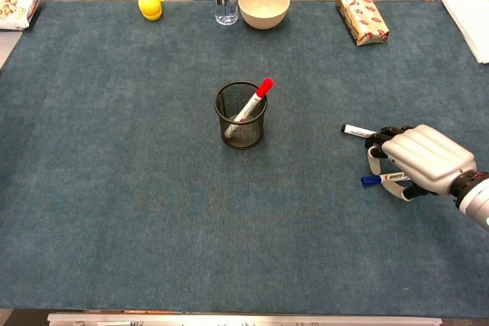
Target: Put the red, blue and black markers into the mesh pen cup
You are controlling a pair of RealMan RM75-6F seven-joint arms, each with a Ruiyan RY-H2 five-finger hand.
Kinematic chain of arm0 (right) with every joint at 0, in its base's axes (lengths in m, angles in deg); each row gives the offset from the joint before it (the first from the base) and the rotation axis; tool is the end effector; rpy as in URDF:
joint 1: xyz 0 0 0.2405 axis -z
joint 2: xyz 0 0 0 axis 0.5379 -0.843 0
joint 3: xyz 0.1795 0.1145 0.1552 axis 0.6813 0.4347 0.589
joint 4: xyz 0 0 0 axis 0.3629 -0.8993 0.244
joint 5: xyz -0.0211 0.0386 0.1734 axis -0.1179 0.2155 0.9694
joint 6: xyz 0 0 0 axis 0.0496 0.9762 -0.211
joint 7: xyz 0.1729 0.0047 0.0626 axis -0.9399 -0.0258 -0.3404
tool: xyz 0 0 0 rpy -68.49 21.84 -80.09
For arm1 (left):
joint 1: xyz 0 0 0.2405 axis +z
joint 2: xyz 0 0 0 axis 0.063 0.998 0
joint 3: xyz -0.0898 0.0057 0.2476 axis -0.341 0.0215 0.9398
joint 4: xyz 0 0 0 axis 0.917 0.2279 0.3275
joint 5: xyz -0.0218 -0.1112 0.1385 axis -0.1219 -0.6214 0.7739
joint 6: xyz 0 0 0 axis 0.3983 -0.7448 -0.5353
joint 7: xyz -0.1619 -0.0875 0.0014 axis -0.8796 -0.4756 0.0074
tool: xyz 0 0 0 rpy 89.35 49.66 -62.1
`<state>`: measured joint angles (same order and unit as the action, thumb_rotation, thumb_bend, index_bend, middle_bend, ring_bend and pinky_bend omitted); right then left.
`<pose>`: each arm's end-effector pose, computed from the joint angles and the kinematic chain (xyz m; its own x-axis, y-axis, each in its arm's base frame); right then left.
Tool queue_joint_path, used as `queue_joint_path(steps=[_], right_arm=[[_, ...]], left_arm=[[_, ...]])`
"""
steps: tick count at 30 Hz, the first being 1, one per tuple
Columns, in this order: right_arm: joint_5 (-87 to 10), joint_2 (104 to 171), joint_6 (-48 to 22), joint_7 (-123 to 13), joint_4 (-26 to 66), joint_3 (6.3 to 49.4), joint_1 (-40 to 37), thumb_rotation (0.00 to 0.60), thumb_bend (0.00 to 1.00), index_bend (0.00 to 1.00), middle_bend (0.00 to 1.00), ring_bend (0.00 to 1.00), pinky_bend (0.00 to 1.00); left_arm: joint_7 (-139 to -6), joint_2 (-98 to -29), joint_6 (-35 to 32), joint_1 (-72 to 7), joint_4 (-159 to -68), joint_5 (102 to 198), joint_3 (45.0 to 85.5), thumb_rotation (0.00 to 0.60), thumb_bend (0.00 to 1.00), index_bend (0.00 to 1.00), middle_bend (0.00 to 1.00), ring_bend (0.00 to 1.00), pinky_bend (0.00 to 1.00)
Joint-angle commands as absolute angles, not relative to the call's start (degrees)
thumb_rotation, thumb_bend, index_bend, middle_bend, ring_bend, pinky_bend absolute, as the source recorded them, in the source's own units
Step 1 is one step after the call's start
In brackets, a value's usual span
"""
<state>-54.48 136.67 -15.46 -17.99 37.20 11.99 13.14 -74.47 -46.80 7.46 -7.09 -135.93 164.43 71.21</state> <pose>-0.2593 -0.2311 -0.0023 0.7153 -0.3430 0.6088 -0.6967 -0.4174 0.5834 -0.3141 0.2423 0.1443 0.2468 0.1904 0.9502 0.9613 0.0757 -0.2648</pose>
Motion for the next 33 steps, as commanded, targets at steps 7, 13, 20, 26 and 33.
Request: queue_joint_path(steps=[7, 13, 20, 26, 33], right_arm=[[-55.23, 136.71, -15.32, -17.33, 36.9, 11.72, 13.05, 0.6, 0.33, 0.51, 0.25, 0.19, 0.3], [-55.17, 136.73, -15.34, -16.87, 36.68, 11.68, 13.08, 0.6, 0.33, 0.51, 0.25, 0.19, 0.3], [-54.81, 136.73, -15.64, -16.16, 36.49, 11.59, 13.05, 0.6, 0.33, 0.51, 0.25, 0.19, 0.3], [-54.48, 136.79, -15.91, -15.58, 36.5, 11.5, 13.03, 0.6, 0.33, 0.51, 0.25, 0.18, 0.29], [-54.33, 136.92, -16.02, -14.89, 36.49, 11.41, 12.99, 0.6, 0.33, 0.51, 0.25, 0.18, 0.29]], left_arm=[[-74.71, -46.6, 7.24, -7.01, -136.16, 164.59, 71.14, 0.6, 0.29, 0.4, 0.06, 0.01, 0.0], [-74.94, -46.51, 7.08, -6.94, -136.2, 164.69, 71.14, 0.6, 0.29, 0.4, 0.06, 0.01, 0.0], [-75.06, -46.51, 7.02, -6.83, -136.16, 164.75, 71.12, 0.6, 0.29, 0.4, 0.06, 0.01, 0.0], [-75.15, -46.56, 6.95, -6.76, -136.08, 164.77, 71.07, 0.6, 0.29, 0.4, 0.06, 0.01, 0.0], [-75.31, -46.66, 6.98, -6.62, -135.91, 164.8, 71.07, 0.6, 0.29, 0.4, 0.06, 0.01, 0.0]])
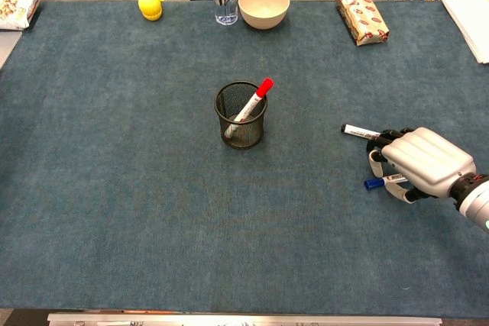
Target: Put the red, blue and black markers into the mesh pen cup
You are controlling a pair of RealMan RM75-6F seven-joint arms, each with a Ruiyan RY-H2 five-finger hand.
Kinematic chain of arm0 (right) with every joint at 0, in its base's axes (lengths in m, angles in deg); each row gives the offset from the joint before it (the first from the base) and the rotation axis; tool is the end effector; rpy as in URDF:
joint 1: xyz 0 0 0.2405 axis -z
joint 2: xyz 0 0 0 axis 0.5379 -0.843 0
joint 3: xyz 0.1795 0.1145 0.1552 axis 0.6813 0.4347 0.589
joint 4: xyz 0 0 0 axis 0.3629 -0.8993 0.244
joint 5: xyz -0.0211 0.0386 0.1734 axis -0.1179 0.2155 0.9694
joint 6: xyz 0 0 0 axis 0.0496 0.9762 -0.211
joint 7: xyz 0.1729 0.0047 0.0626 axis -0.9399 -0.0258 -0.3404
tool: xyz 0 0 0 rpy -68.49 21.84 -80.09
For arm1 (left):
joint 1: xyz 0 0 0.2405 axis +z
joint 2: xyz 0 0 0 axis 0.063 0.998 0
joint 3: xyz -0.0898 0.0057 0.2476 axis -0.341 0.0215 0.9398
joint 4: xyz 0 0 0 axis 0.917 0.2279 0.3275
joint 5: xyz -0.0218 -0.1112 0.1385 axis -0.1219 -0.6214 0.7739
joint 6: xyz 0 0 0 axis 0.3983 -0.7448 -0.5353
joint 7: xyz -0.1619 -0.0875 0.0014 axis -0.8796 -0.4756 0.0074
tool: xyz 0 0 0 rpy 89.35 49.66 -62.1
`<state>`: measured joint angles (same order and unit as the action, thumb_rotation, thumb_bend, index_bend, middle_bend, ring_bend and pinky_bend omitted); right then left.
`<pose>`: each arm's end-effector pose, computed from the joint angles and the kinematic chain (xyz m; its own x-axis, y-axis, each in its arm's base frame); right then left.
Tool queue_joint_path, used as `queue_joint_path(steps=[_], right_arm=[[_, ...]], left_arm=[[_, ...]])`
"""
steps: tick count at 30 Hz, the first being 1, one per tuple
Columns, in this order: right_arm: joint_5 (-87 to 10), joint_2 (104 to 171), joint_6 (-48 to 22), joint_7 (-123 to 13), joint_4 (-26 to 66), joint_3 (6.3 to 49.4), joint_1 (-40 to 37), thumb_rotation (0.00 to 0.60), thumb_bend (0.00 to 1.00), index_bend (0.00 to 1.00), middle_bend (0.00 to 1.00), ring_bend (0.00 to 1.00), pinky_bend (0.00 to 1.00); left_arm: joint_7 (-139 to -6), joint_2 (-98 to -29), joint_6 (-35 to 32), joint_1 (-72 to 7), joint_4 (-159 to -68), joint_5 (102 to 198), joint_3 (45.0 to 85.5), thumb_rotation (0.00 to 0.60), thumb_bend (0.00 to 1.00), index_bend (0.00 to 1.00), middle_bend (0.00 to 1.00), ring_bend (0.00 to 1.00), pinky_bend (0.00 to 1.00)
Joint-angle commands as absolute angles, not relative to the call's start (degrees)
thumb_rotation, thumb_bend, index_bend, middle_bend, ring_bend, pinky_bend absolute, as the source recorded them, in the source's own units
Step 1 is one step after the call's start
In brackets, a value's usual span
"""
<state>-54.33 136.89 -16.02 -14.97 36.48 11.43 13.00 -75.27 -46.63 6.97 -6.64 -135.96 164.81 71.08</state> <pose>-0.2628 -0.2292 -0.0055 0.7580 -0.3305 0.5623 -0.6506 -0.4437 0.6163 -0.3152 0.2401 0.1438 0.2347 0.1973 0.9518 0.9639 0.0795 -0.2541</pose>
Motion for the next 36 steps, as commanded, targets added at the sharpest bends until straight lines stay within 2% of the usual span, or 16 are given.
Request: queue_joint_path(steps=[1, 20, 26, 36], right_arm=[[-54.34, 136.93, -16.01, -14.85, 36.49, 11.39, 12.99, 0.6, 0.33, 0.51, 0.25, 0.18, 0.29], [-54.49, 137.2, -15.97, -13.98, 36.15, 11.09, 13.04, 0.6, 0.33, 0.51, 0.25, 0.18, 0.29], [-54.71, 137.47, -15.8, -14.03, 35.84, 11.11, 13.09, 0.6, 0.34, 0.58, 0.25, 0.18, 0.29], [-54.16, 135.26, -15.09, -18.23, 39.9, 12.35, 13.21, 0.6, 0.34, 0.61, 0.25, 0.18, 0.29]], left_arm=[[-75.32, -46.67, 7.0, -6.59, -135.88, 164.82, 71.08, 0.6, 0.29, 0.4, 0.06, 0.01, 0.0], [-75.62, -46.78, 6.93, -6.41, -135.67, 164.97, 71.01, 0.6, 0.29, 0.4, 0.06, 0.01, 0.0], [-75.82, -46.83, 6.84, -6.37, -135.52, 165.07, 71.07, 0.6, 0.29, 0.4, 0.06, 0.01, 0.0], [-75.86, -46.8, 6.69, -6.34, -135.48, 165.01, 71.05, 0.6, 0.29, 0.4, 0.06, 0.01, 0.0]])
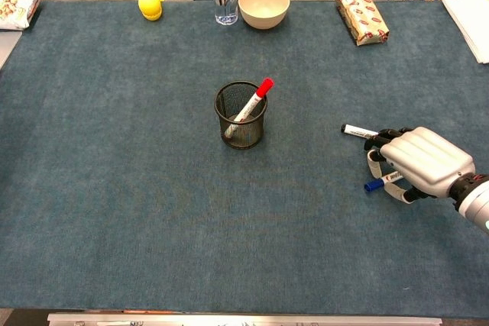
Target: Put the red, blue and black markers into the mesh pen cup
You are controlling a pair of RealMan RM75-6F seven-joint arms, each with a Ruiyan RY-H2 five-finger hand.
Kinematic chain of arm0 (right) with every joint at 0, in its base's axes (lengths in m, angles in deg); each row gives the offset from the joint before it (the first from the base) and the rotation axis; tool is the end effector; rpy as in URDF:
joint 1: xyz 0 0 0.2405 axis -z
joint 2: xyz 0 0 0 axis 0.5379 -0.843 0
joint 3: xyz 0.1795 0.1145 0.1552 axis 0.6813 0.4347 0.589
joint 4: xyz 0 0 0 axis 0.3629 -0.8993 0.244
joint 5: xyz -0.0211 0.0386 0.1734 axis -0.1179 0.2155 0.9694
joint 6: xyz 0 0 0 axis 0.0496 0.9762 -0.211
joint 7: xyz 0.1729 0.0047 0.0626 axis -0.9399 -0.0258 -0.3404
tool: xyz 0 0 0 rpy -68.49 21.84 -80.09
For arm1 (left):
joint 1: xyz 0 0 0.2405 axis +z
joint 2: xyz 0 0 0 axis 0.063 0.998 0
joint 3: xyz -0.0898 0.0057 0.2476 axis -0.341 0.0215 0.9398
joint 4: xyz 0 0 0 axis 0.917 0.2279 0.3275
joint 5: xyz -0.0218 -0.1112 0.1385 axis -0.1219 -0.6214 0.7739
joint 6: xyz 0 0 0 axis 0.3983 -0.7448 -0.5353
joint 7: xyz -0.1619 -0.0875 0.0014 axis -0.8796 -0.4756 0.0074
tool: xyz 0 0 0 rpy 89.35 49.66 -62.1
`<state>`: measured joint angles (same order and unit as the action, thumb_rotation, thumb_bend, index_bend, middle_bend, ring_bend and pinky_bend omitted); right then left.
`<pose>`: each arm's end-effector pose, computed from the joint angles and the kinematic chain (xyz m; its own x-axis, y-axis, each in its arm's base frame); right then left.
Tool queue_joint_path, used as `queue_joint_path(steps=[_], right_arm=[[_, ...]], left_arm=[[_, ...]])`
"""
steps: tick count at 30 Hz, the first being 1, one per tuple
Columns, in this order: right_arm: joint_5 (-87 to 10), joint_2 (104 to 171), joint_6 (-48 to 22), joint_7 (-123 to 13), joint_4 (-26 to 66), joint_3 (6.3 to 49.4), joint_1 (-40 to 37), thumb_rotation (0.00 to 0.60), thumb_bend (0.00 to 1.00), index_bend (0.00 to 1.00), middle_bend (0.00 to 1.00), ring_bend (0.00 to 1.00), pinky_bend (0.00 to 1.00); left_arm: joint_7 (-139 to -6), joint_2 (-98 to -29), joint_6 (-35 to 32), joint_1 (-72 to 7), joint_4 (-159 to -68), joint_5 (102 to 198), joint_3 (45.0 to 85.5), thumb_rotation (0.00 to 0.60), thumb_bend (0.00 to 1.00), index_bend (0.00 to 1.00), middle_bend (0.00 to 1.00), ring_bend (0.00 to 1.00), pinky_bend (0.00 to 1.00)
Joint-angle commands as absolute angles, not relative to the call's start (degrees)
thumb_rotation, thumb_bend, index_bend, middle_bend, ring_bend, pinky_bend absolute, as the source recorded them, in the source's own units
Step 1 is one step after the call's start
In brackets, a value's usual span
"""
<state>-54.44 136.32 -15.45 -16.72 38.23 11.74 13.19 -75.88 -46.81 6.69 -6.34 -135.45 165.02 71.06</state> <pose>-0.2571 -0.2287 -0.0019 0.7235 -0.3410 0.6002 -0.6881 -0.4267 0.5869 -0.3176 0.2387 0.1428 0.2290 0.2014 0.9524 0.9647 0.0838 -0.2497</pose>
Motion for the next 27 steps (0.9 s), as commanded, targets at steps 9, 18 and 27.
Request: queue_joint_path(steps=[9, 18, 27], right_arm=[[-54.61, 131.09, -13.01, -25.73, 46.93, 15.61, 12.73, 0.6, 0.34, 0.61, 0.25, 0.18, 0.29], [-55.93, 129.73, -11.33, -32.78, 50.49, 19.36, 11.48, 0.6, 0.34, 0.62, 0.25, 0.18, 0.29], [-58.78, 133.35, -9.56, -39.5, 49.18, 24.14, 8.64, 0.6, 0.34, 0.64, 0.26, 0.18, 0.29]], left_arm=[[-75.54, -46.71, 6.82, -6.39, -135.82, 164.95, 70.84, 0.6, 0.29, 0.4, 0.06, 0.01, 0.0], [-75.65, -46.63, 6.69, -6.33, -135.47, 164.56, 70.73, 0.6, 0.29, 0.4, 0.06, 0.01, 0.0], [-75.8, -46.34, 6.77, -6.16, -135.12, 164.26, 70.61, 0.6, 0.29, 0.4, 0.06, 0.01, 0.0]])
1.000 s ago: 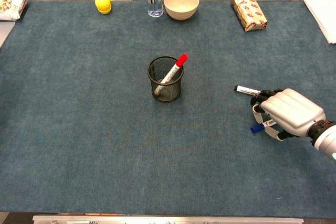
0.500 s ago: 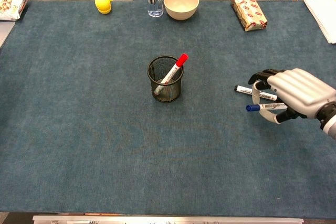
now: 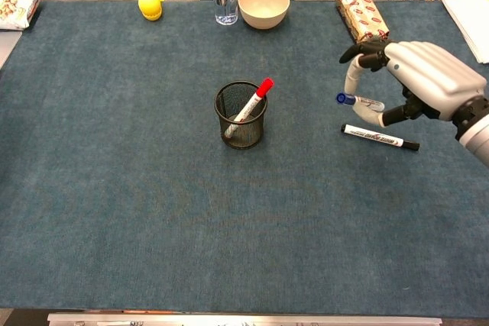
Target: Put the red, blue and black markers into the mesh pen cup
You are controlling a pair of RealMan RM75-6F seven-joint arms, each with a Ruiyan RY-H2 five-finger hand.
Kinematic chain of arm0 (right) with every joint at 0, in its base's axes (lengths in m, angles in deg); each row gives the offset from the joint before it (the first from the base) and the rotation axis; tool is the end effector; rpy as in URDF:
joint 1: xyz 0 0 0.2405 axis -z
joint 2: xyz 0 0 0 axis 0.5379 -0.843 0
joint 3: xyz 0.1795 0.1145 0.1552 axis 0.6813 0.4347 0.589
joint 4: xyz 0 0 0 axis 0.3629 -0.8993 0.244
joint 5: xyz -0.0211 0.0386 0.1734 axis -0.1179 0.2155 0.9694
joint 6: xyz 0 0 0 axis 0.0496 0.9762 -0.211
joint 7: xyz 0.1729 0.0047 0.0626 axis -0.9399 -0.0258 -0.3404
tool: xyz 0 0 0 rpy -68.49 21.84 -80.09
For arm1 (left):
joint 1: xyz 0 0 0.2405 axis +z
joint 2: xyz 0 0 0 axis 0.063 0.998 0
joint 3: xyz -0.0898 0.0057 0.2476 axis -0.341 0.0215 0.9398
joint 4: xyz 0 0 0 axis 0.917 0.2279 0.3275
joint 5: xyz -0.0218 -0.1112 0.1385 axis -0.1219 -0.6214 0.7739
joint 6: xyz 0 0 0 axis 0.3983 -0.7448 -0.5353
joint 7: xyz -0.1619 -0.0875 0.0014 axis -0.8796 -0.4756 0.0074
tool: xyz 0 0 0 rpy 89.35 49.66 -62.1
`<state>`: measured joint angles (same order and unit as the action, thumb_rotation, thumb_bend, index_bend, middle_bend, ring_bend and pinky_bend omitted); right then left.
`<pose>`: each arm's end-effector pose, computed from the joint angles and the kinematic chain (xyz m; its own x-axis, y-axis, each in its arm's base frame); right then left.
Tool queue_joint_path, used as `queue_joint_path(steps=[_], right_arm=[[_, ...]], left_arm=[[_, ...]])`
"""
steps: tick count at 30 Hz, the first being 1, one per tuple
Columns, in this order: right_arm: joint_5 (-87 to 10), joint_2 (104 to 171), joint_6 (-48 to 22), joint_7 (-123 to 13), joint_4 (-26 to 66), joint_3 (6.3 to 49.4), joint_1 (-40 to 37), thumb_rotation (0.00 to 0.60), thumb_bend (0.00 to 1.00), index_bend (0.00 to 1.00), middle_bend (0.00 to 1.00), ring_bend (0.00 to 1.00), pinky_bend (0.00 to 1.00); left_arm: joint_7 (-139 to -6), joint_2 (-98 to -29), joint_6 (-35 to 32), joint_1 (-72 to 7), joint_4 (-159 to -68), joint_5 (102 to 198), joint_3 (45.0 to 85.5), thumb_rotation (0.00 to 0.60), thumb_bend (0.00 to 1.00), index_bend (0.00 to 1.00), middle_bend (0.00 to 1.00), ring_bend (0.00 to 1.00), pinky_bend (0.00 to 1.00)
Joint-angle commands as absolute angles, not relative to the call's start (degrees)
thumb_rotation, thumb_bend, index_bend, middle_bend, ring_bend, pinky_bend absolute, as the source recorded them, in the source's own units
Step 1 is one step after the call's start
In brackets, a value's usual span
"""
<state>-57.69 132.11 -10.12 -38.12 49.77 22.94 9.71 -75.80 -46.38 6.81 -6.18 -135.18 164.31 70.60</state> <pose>-0.1735 -0.2793 0.0590 0.2979 -0.2269 0.9272 -0.9129 -0.3517 0.2072 -0.3210 0.2397 0.1483 0.2375 0.1894 0.9527 0.9609 0.0979 -0.2590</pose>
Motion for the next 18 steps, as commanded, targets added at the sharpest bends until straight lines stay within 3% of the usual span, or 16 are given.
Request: queue_joint_path(steps=[1, 18], right_arm=[[-59.1, 133.75, -9.46, -40.01, 49.05, 24.58, 8.25, 0.6, 0.34, 0.64, 0.26, 0.18, 0.29], [-63.24, 140.48, -8.39, -57.29, 47.8, 29.26, 2.63, 0.6, 0.34, 0.64, 0.26, 0.18, 0.29]], left_arm=[[-75.79, -46.33, 6.73, -6.15, -135.05, 164.21, 70.61, 0.6, 0.29, 0.4, 0.06, 0.01, 0.0], [-76.36, -46.54, 6.05, -5.99, -133.73, 163.82, 70.8, 0.6, 0.29, 0.4, 0.06, 0.01, 0.0]])
